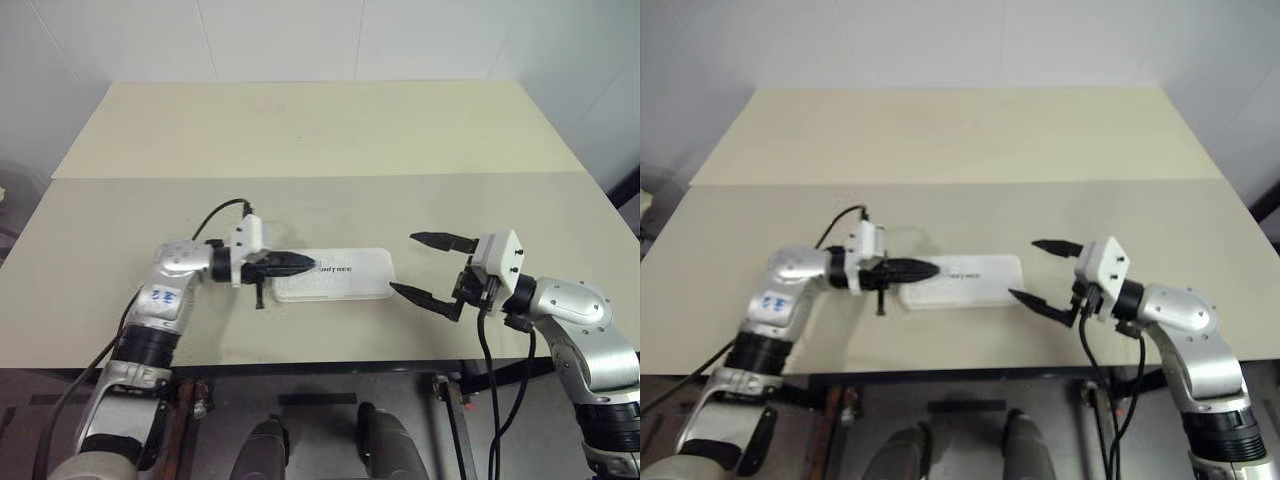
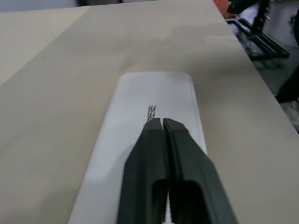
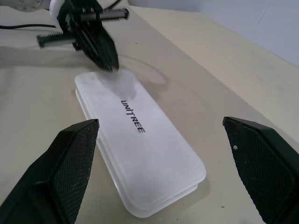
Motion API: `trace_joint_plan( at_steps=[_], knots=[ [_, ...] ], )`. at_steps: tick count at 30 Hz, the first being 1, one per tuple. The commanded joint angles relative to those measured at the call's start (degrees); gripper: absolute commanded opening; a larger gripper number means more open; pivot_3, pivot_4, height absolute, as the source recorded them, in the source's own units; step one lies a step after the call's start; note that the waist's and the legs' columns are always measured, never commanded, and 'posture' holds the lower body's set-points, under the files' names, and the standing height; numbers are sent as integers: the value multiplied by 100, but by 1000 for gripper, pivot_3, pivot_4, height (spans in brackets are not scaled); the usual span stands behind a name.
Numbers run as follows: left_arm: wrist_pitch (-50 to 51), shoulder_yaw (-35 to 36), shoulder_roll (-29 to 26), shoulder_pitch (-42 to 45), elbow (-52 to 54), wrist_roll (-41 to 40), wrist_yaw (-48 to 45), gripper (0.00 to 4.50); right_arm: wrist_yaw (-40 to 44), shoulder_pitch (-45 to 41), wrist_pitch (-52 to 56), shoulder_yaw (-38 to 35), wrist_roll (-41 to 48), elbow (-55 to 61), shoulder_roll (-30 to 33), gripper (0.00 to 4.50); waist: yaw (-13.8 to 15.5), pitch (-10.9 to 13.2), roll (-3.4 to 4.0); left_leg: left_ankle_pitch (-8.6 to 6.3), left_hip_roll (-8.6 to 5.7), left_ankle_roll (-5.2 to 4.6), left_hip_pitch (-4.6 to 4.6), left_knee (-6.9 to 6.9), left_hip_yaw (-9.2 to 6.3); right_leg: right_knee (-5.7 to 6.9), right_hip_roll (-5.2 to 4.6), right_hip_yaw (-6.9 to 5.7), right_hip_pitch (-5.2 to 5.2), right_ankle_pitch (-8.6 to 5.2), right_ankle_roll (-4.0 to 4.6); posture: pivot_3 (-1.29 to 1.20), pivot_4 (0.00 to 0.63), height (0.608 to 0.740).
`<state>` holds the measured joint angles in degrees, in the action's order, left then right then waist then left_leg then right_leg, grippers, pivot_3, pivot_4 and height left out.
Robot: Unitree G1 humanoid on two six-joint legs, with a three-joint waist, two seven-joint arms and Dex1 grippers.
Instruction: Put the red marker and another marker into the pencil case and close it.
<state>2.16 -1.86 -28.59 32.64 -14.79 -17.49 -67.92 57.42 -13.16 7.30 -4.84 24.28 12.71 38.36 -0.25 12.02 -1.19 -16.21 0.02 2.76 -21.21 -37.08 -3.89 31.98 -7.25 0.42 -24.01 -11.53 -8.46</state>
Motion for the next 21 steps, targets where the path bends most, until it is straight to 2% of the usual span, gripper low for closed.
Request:
trace_joint_plan(
  at_steps=[1,9,21],
  knots=[
    [1,410,-241,-285,547,-452,-143,1554,241,-183,-233,-81,66,-107,80,4500,1,0,0,0,0,0,-1,0,0,-2,0,0,0,0,0,0,150,740],
    [55,778,-560,-882,1003,-634,48,4393,470,-370,-341,-138,82,-520,74,4500,10,0,0,-1,1,0,1,1,0,-1,0,-1,0,-8,15,0,150,740],
    [-264,1143,-671,-963,918,-538,492,4479,221,-275,-635,-658,34,-833,208,4500,-3,0,0,0,0,0,2,1,0,0,0,0,0,-7,14,0,150,740]
  ],
)
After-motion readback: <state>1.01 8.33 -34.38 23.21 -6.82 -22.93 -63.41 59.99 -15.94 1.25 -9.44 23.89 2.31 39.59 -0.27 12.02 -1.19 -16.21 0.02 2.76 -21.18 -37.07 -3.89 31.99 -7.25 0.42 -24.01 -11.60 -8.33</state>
